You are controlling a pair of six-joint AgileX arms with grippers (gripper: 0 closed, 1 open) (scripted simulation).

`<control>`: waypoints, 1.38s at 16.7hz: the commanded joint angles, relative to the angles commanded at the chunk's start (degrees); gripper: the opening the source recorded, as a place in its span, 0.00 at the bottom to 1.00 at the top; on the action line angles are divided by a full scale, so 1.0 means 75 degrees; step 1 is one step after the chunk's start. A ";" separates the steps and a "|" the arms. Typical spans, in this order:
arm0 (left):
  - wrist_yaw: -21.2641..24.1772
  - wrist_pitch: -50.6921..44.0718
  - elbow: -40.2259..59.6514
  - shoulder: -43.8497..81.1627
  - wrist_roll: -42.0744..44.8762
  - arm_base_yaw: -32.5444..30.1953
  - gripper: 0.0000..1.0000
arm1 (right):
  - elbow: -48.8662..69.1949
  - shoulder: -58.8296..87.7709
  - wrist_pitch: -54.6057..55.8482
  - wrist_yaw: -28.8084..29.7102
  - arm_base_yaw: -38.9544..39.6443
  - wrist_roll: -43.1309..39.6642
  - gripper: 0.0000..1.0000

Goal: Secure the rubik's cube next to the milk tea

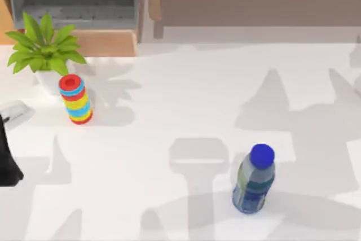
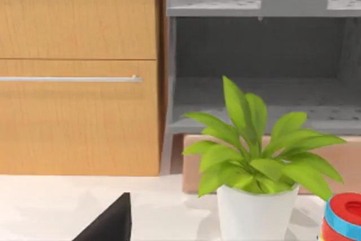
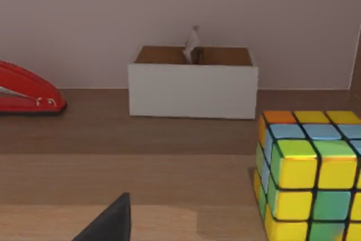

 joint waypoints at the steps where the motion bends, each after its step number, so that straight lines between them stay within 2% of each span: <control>1: 0.0000 0.0000 0.0000 0.0000 0.0000 0.0000 1.00 | 0.0245 0.0522 0.0272 -0.0089 -0.0097 0.0004 1.00; 5: 0.0000 0.0000 0.0000 0.0000 0.0000 0.0000 1.00 | 0.1004 0.2140 0.1113 -0.0365 -0.0399 0.0017 1.00; 9: 0.0000 0.0000 0.0000 0.0000 0.0000 0.0000 1.00 | 0.1324 0.2778 0.1467 -0.0482 -0.0525 0.0022 1.00; 16: 0.0000 0.0000 0.0000 0.0000 0.0000 0.0000 1.00 | 0.1512 0.2806 0.1303 -0.0383 -0.0422 0.0020 1.00; 23: 0.0000 0.0000 0.0000 0.0000 0.0000 0.0000 1.00 | 0.3136 0.3629 0.0525 -0.0160 -0.0219 0.0027 1.00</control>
